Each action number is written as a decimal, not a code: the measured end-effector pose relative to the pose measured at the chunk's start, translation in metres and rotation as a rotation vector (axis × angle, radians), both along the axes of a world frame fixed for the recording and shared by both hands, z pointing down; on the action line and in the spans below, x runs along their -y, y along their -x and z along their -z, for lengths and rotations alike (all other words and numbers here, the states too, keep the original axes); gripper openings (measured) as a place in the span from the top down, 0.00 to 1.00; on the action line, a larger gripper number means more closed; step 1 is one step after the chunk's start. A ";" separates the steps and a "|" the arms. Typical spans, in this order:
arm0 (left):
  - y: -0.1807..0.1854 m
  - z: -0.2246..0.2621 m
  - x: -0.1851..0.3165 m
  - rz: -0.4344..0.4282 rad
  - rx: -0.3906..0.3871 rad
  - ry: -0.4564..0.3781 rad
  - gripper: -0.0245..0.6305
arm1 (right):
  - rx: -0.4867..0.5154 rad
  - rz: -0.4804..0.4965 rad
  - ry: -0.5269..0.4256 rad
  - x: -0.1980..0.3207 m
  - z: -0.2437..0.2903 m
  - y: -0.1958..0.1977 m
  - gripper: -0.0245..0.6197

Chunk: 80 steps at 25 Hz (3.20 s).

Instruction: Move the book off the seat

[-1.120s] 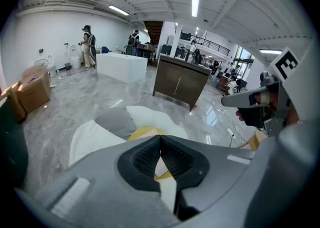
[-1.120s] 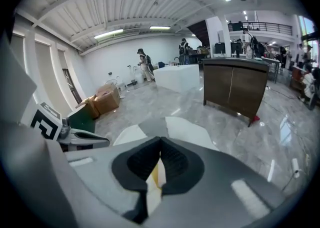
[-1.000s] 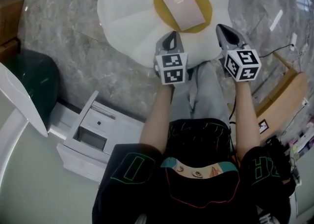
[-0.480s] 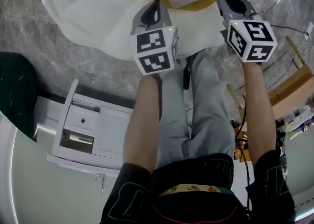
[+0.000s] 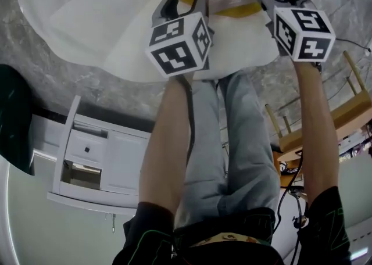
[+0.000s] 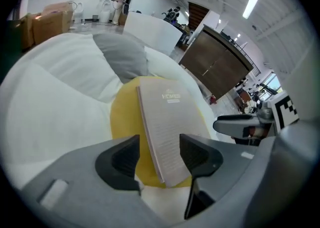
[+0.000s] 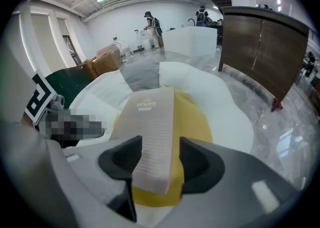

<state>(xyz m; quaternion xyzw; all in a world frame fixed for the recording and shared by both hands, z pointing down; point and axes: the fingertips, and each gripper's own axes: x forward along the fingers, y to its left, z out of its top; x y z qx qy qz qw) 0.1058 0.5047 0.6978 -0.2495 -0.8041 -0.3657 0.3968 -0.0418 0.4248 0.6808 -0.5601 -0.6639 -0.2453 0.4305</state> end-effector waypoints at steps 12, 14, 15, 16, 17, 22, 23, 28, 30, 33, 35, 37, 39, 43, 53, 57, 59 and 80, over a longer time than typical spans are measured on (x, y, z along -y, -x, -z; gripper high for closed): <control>0.019 -0.059 0.035 -0.119 0.060 -0.188 0.55 | -0.181 -0.089 -0.009 0.007 -0.062 -0.014 0.57; 0.024 -0.057 0.042 -0.153 0.046 -0.211 0.64 | -0.184 -0.134 -0.005 0.010 -0.059 -0.013 0.58; 0.024 -0.056 0.044 -0.160 0.027 -0.223 0.64 | -0.177 -0.139 -0.016 0.011 -0.057 -0.014 0.58; 0.023 -0.055 0.044 -0.164 0.004 -0.232 0.64 | -0.173 -0.143 -0.032 0.011 -0.056 -0.015 0.58; 0.022 -0.054 0.043 -0.173 -0.018 -0.234 0.64 | -0.176 -0.152 -0.046 0.011 -0.054 -0.016 0.59; 0.016 -0.034 0.035 -0.350 -0.087 -0.120 0.65 | -0.258 -0.223 -0.043 0.027 -0.049 -0.037 0.59; 0.016 -0.029 0.036 -0.384 -0.092 -0.102 0.65 | -0.262 -0.236 -0.040 0.031 -0.045 -0.040 0.59; 0.015 0.000 0.047 -0.500 -0.097 -0.036 0.65 | -0.273 -0.321 -0.019 0.052 -0.021 -0.050 0.59; 0.018 0.013 0.051 -0.529 -0.087 -0.018 0.65 | -0.273 -0.349 -0.001 0.057 -0.008 -0.049 0.60; 0.031 0.038 0.049 -0.580 -0.064 0.021 0.65 | -0.248 -0.397 0.040 0.060 0.017 -0.041 0.60; 0.038 0.058 0.050 -0.612 -0.054 0.050 0.65 | -0.225 -0.426 0.069 0.063 0.036 -0.037 0.60; 0.032 0.075 0.060 -0.641 -0.067 0.075 0.65 | -0.235 -0.446 0.091 0.074 0.051 -0.043 0.59; 0.035 0.090 0.069 -0.671 -0.075 0.124 0.64 | -0.253 -0.467 0.132 0.085 0.062 -0.043 0.60; 0.050 0.121 0.097 -0.724 -0.057 0.234 0.64 | -0.247 -0.528 0.210 0.119 0.086 -0.036 0.60; 0.123 0.174 0.247 -0.856 -0.014 0.311 0.64 | -0.172 -0.665 0.306 0.275 0.140 0.028 0.60; 0.170 0.192 0.326 -0.999 0.036 0.343 0.64 | -0.138 -0.804 0.343 0.361 0.157 0.057 0.59; 0.188 0.198 0.374 -1.060 0.049 0.346 0.64 | -0.119 -0.867 0.351 0.410 0.164 0.069 0.59; 0.245 0.283 0.809 -1.905 0.284 0.331 0.64 | 0.099 -1.684 0.379 0.825 0.249 0.027 0.59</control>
